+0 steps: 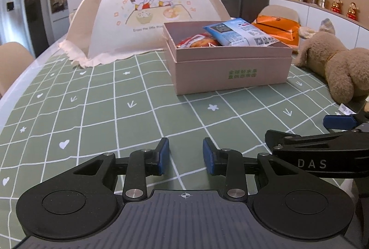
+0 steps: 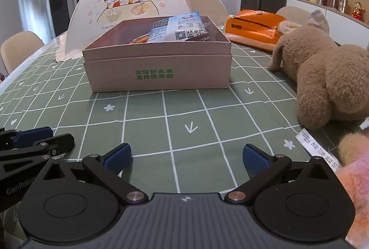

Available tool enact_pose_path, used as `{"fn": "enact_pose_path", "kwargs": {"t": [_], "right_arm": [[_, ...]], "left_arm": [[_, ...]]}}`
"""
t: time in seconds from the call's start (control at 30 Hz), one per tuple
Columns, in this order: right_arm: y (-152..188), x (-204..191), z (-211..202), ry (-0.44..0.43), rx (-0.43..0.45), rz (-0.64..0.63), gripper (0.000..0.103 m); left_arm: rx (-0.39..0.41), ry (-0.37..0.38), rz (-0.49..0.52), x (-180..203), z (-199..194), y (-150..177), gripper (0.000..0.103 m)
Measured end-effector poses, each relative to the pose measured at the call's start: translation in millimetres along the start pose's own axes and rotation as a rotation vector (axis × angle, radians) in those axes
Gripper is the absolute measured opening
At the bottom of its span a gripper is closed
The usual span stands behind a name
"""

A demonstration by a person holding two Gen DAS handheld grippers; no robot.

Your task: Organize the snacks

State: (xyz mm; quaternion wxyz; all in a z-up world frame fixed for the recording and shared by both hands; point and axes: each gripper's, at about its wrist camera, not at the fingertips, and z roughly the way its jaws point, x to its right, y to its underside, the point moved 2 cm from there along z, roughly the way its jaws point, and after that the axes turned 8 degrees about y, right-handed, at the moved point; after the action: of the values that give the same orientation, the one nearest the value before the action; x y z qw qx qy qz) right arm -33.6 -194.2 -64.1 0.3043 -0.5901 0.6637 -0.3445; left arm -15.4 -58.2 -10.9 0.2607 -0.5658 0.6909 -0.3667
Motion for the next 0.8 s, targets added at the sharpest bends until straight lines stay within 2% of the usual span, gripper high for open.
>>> {"fn": "enact_pose_path", "kwargs": {"t": [0.8], "right_arm": [[-0.1,0.3,0.0,0.0,0.0,0.0,0.103]], "left_arm": [[0.002,0.005,-0.006,-1.7,-0.9,0.2,0.036]]}}
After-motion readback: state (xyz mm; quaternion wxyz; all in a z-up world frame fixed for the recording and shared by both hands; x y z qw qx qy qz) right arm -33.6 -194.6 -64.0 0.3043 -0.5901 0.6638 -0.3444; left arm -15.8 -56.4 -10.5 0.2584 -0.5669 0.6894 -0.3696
